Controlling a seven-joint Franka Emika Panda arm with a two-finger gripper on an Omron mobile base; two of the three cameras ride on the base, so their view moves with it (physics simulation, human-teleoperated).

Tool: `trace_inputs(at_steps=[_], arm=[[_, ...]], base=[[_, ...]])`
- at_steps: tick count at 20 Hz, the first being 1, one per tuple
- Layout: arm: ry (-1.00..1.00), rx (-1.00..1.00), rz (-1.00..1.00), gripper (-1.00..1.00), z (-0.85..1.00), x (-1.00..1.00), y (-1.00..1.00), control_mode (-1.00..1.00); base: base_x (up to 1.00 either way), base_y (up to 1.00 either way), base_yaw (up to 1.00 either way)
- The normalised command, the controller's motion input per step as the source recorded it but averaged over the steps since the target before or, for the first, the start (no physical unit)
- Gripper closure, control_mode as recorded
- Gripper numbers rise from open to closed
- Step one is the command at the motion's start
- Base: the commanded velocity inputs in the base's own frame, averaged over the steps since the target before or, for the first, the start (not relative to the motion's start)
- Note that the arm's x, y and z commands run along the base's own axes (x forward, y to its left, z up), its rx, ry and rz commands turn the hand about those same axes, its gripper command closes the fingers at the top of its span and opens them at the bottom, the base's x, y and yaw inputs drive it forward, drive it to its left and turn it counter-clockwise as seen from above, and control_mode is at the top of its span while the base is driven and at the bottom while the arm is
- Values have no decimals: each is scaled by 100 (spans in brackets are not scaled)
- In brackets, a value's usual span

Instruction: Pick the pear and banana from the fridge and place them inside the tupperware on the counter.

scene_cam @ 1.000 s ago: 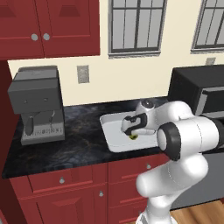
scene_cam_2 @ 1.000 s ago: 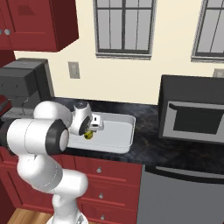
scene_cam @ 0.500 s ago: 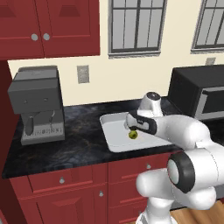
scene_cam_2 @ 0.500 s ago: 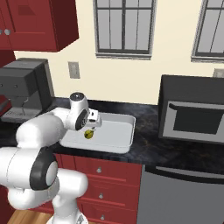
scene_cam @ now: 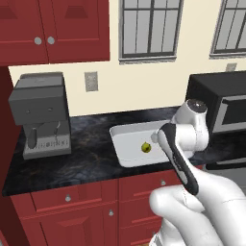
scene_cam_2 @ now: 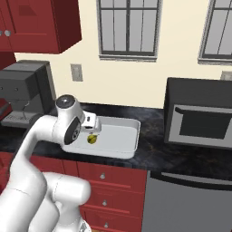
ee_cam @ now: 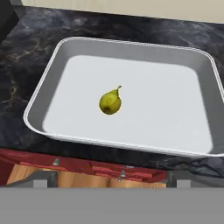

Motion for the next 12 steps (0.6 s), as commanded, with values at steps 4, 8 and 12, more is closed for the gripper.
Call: trace_inputs(at_steps=[4, 8, 12], arm=[[-3, 0, 0, -100, 92, -100, -8, -100], [-3, 0, 0, -100, 84, -100, -4, -100], [1, 0, 0, -100, 74, -97, 0, -100]], base=[[0, 0, 0], [0, 0, 0], [0, 0, 0]])
